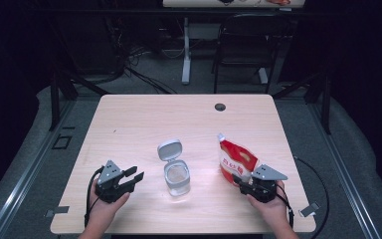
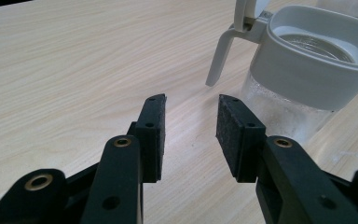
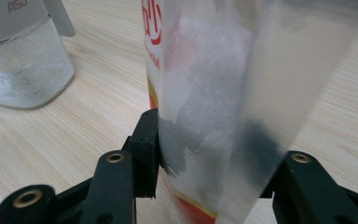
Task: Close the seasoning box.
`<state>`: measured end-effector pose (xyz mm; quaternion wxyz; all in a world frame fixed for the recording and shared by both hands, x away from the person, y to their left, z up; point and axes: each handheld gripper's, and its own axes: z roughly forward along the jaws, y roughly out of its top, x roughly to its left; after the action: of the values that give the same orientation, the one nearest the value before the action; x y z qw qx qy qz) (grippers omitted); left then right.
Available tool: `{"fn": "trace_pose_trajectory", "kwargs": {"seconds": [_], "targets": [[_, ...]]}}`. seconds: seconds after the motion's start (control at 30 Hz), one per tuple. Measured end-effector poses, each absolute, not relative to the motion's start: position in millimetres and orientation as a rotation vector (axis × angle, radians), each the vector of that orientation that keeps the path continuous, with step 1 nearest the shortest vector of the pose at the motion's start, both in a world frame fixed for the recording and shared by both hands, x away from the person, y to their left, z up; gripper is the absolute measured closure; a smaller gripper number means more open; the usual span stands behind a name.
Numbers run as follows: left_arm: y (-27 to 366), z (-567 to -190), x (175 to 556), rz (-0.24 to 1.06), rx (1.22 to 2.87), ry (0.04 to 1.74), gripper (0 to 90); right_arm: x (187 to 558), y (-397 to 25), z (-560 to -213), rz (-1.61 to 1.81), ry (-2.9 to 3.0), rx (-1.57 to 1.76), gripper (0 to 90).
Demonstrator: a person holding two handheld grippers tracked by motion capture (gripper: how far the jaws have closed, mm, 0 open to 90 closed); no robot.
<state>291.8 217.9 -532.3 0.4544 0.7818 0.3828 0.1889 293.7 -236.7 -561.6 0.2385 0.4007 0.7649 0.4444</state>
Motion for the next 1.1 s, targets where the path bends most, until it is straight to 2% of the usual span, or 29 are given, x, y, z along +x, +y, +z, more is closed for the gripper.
{"fn": "trace_pose_trajectory", "kwargs": {"seconds": [0.43, 1.1], "targets": [[218, -533, 292, 0.466, 1.932, 0.941, 63.1, 294, -234, -557, 1.200, 2.113, 1.094, 56.4], [219, -533, 292, 0.473, 1.928, 0.944, 63.0, 280, -220, -536, 1.021, 2.062, 0.902, 56.9]]}}
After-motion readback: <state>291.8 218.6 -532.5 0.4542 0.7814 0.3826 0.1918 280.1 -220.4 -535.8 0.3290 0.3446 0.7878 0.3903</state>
